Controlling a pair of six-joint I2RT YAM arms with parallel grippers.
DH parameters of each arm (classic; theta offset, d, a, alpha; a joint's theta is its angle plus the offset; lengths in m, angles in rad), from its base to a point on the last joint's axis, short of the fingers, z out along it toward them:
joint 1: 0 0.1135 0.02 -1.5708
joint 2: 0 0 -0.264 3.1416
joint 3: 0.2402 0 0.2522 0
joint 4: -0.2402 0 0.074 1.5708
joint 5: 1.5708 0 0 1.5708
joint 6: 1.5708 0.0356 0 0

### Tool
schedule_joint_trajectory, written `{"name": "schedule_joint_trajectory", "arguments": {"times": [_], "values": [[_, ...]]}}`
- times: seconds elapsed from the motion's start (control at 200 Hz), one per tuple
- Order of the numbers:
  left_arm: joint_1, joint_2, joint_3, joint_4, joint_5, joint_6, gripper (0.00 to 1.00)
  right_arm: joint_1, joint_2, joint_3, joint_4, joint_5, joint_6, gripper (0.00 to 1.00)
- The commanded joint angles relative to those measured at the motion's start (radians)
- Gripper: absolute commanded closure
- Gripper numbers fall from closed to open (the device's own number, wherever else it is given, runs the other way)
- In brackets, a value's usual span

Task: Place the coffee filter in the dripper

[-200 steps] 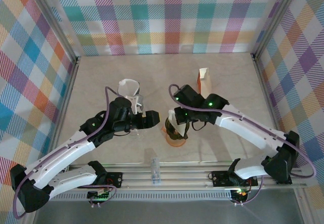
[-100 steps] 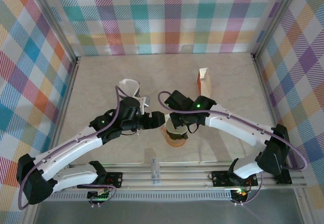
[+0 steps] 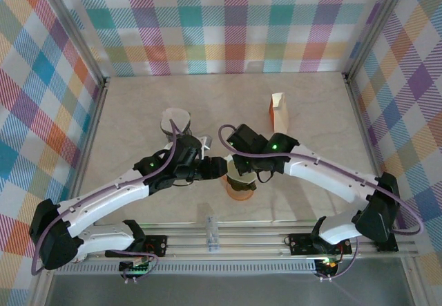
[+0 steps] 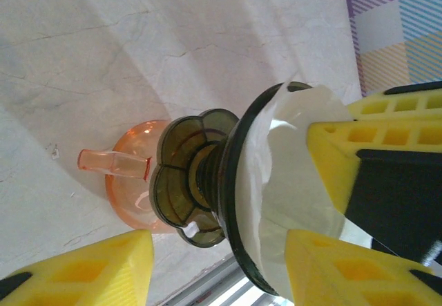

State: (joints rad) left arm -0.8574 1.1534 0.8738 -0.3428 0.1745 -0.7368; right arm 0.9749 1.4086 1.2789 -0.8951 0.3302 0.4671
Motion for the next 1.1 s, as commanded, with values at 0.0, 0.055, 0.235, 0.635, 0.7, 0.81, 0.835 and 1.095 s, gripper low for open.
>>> {"name": "schedule_joint_trajectory", "arguments": {"times": [0.0,0.055,0.235,0.635,0.7,0.81,0.835,1.095], "values": [[-0.02,0.017,0.021,0.011,-0.002,0.01,0.49,0.007,-0.026,-0.019,0.021,-0.008,0.023,0.87],[-0.022,0.023,0.024,0.008,-0.001,0.013,0.53,0.005,-0.03,-0.022,0.021,-0.007,0.027,0.85],[-0.023,0.032,0.031,0.004,-0.003,0.015,0.56,0.005,-0.082,-0.02,0.027,0.008,0.03,0.67],[-0.022,0.04,0.042,-0.006,-0.016,0.016,0.56,-0.045,-0.188,-0.104,0.011,-0.013,0.042,0.55],[-0.022,0.042,0.041,-0.007,-0.019,0.017,0.56,-0.049,-0.186,-0.115,0.015,-0.019,0.042,0.63],[-0.023,0.05,0.043,-0.006,-0.021,0.016,0.56,-0.051,-0.178,-0.124,0.021,-0.019,0.033,0.74],[-0.022,0.052,0.042,-0.005,-0.022,0.017,0.56,-0.051,-0.174,-0.125,0.023,-0.019,0.033,0.77],[-0.022,0.062,0.042,-0.004,-0.029,0.019,0.56,-0.053,-0.148,-0.132,0.031,-0.018,0.019,0.85]]}}
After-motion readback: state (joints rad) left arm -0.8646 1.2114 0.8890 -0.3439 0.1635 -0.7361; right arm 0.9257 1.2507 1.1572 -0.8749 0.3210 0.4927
